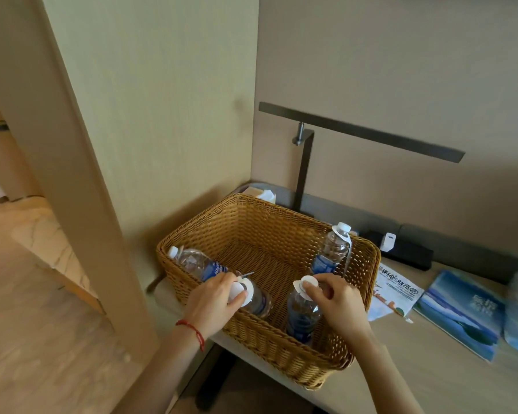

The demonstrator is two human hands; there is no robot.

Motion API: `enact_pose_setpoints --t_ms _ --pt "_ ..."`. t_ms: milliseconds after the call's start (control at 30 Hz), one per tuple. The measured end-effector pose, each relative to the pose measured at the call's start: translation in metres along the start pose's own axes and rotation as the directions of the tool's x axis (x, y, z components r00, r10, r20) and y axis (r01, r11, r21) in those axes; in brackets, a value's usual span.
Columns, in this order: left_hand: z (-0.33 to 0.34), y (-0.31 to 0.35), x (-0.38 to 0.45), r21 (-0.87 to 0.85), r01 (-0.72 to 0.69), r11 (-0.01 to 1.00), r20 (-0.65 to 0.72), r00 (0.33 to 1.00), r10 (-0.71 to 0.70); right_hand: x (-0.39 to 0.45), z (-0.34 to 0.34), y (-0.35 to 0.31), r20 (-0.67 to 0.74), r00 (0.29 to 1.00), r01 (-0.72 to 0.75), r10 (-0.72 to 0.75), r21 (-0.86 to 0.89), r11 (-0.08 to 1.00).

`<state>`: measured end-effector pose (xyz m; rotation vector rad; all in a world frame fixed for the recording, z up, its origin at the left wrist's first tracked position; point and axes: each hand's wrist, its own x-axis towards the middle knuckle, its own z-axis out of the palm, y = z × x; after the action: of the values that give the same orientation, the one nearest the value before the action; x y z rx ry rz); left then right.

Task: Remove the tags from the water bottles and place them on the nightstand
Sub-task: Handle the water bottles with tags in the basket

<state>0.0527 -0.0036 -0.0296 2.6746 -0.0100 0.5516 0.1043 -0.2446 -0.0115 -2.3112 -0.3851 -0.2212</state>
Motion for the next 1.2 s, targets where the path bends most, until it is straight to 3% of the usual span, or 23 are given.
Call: enact_pose_setpoints --t_ms 233,467,867,1200 --pt "0.007 0.002 0.004 -0.101 0.073 0.992 -0.065 0.995 -0.08 0.01 0.013 0.002 0.021 1.0 0.022 -0.02 -0.098 0.995" --pt "0.012 0.0 0.001 -0.073 0.089 0.993 -0.114 0.989 -0.097 0.014 0.018 0.001 -0.008 1.0 0.014 -0.015 -0.085 0.996" --pt "0.005 0.004 0.031 -0.108 -0.033 0.994 -0.177 0.984 0.013 0.019 0.012 -0.004 -0.03 1.0 0.006 -0.007 -0.021 1.0" --pt "-0.028 0.026 0.071 -0.062 -0.197 0.978 -0.267 0.948 0.174 0.034 -0.022 -0.025 -0.186 0.98 0.073 -0.067 0.027 0.997"
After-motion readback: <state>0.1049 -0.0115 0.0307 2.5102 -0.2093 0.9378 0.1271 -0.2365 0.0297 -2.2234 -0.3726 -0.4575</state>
